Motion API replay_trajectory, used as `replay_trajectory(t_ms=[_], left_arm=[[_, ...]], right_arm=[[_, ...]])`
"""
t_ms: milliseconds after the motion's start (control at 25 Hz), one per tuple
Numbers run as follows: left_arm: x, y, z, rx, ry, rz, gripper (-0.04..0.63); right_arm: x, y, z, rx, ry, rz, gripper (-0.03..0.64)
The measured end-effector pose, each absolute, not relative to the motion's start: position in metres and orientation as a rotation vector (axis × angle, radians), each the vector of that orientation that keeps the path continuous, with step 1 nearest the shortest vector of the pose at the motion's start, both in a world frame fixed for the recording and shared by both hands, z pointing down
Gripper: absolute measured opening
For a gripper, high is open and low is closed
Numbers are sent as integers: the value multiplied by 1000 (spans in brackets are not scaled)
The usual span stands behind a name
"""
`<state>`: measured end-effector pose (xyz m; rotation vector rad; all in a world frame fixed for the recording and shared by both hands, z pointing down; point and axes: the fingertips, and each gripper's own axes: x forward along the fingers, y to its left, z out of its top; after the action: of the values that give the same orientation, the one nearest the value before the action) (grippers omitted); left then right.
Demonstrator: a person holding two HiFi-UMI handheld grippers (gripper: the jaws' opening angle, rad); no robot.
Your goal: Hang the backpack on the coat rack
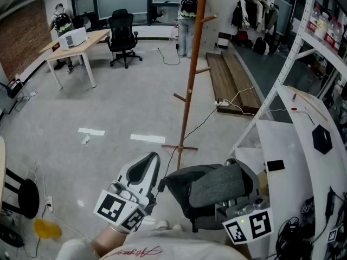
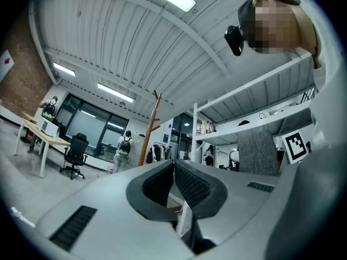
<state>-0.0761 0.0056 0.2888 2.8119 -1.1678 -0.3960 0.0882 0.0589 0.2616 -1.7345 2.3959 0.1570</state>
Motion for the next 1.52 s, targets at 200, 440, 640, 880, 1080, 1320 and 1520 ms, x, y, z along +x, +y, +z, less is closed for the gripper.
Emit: replay_trajectory(t_ms=[200,440,640,880,1080,1320,1520], left_arm=[[-72,9,290,2818,-1150,-401,21],[-66,13,290,2813,-1143,-398,21],[-67,15,292,2808,-1158,-395,21],[-67,18,291,2804,-1185,-390,21],[-61,20,290,2798,-1214,-387,21],[-53,21,292,2780,-1261,-407,21],[-46,17,301,2752,-1279,-395,21]], right_arm=[[88,61,263,-1741,2398,172,28],[92,65,261,-1725,2401,162,28],[88,69,260,-1696,2419,185,28],[93,72,255,-1671,2408,179,28],[100,75,252,-1650,2425,181,28],[109,77,253,-1606,2461,189,28],[118,72,261,-1599,2484,176,28]])
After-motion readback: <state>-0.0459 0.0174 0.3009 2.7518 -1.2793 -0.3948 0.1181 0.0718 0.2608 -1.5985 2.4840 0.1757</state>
